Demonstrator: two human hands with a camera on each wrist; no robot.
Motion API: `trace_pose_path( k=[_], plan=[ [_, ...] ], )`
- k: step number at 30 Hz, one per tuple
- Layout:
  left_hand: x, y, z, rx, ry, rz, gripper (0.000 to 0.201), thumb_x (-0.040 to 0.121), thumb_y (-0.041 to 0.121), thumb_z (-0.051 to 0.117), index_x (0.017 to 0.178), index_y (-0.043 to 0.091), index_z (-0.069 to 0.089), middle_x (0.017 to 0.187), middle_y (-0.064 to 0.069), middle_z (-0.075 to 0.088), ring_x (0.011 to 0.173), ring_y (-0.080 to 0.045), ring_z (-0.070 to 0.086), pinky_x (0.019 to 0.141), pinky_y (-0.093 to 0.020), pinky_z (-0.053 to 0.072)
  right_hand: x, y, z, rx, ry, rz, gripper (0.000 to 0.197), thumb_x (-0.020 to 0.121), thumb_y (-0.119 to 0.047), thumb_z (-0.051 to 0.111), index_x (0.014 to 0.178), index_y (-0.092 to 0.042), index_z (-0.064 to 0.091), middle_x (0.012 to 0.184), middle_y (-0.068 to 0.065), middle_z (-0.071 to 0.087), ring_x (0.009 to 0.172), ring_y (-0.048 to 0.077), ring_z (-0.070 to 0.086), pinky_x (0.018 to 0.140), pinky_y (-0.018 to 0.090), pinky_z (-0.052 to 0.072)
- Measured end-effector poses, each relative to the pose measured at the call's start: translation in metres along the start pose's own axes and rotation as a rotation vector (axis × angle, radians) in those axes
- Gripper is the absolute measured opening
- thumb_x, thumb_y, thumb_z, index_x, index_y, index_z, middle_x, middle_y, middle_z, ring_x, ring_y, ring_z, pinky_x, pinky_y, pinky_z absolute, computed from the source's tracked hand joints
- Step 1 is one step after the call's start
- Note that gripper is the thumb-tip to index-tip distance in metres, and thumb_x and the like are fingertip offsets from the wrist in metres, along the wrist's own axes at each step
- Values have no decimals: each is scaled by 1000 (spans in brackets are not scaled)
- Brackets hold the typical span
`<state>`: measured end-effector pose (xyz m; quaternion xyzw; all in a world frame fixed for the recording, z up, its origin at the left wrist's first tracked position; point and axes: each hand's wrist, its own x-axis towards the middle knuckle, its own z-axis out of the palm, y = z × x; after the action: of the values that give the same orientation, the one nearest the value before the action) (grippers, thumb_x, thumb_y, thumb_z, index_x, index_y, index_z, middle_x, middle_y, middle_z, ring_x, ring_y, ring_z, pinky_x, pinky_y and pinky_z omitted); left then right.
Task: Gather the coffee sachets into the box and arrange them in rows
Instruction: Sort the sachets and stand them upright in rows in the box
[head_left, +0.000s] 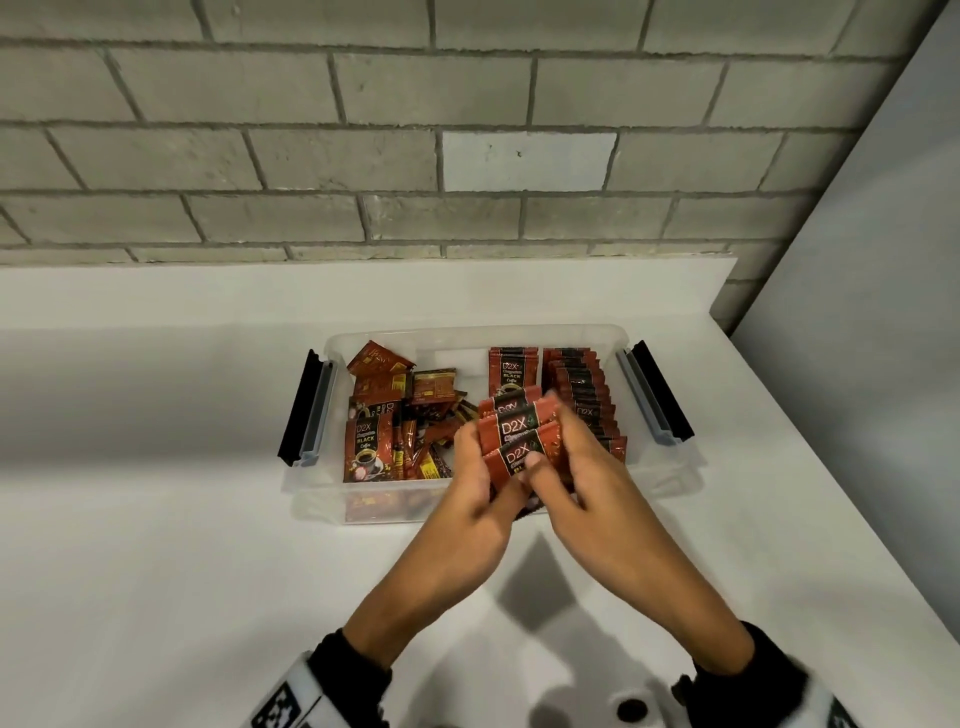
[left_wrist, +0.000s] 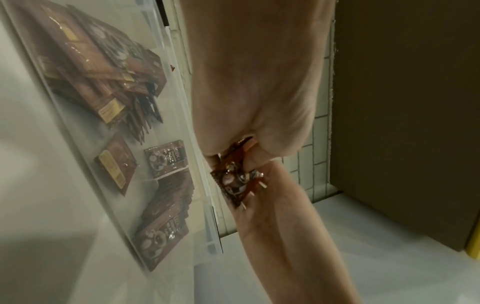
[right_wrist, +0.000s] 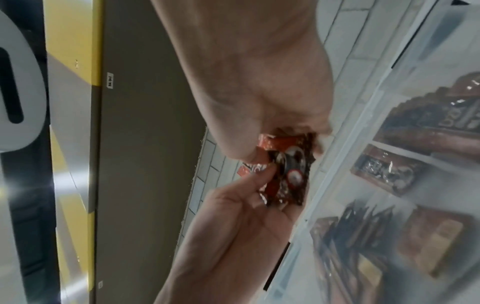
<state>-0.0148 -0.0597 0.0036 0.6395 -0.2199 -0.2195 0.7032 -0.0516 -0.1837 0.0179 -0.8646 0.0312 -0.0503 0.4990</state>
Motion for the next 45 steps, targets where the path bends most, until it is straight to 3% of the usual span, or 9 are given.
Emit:
trace_pose_path(
  k=[4, 11, 17, 24, 27, 32, 36, 39, 45],
  plan=[
    [-12, -3, 8, 136, -90, 107, 45, 99, 12, 41, 131, 38, 25, 132, -2, 44, 123, -1, 46, 99, -16, 41, -21, -5, 4, 183, 88, -137, 75, 95, -22, 43, 138, -64, -2, 146, -32, 23, 129, -16, 32, 104, 9, 32],
    [-29, -27, 26, 437, -240, 199, 81, 86, 1, 41, 132, 57, 5, 135, 12, 20, 134, -13, 26, 112, -24, 27, -44, 9, 14, 260, 216, -42, 29, 73, -44, 66, 97, -47, 51, 109, -2, 53, 98, -1, 58, 74, 5, 45],
    [-18, -17, 33, 394, -5, 187, 43, 96, 10, 45, 123, 39, 28, 121, 15, 31, 117, 1, 42, 102, -22, 41, -26, 7, 9, 197, 391, -39, 29, 86, -58, 53, 92, -30, 48, 94, 2, 56, 84, 8, 59, 71, 18, 50],
    [21, 24, 1, 269, -2, 30, 29, 95, 10, 53, 123, 14, 49, 113, -4, 65, 100, -13, 65, 91, -32, 53, 22, -38, -57, -304, -200, -124, 62, 75, -51, 66, 124, -26, 38, 113, -12, 26, 104, -11, 44, 85, -5, 34],
    [35, 40, -11, 278, -47, -63, 32, 93, 25, 56, 123, 17, 48, 114, 0, 67, 96, -12, 69, 89, -40, 55, 53, -55, -86, -390, -371, -147, 47, 79, -29, 71, 116, -21, 44, 111, -4, 49, 90, 6, 56, 71, 9, 48],
    [69, 59, -25, 380, -119, -98, 18, 95, 25, 54, 112, 25, 50, 101, 12, 66, 89, 0, 67, 72, -14, 53, 103, -66, -100, -486, -528, -138, 33, 82, -23, 70, 103, -29, 46, 91, -8, 63, 79, 5, 63, 66, 23, 53],
    [101, 64, -46, 763, -362, -329, 50, 88, 50, 57, 123, 16, 49, 112, 6, 61, 103, -9, 59, 93, -29, 50, 139, -55, -102, -475, -539, -39, 28, 81, -11, 71, 93, -28, 51, 85, -9, 64, 70, 0, 61, 57, 13, 45],
    [121, 58, -52, 1179, -647, -502, 32, 98, 28, 46, 123, 12, 57, 111, 0, 57, 95, -13, 55, 85, -27, 45, 155, -35, -93, -552, -548, 61, 26, 80, -9, 71, 95, -16, 51, 88, 1, 65, 73, 12, 62, 57, 16, 45],
    [135, 18, -42, 1394, -1078, -725, 70, 89, -6, 34, 147, 32, 30, 157, -1, 20, 143, -24, 19, 113, -35, 28, 166, -2, -58, -658, -677, 226, 35, 75, -6, 74, 100, -14, 51, 96, 5, 62, 81, 17, 66, 60, 19, 53]
  ],
)
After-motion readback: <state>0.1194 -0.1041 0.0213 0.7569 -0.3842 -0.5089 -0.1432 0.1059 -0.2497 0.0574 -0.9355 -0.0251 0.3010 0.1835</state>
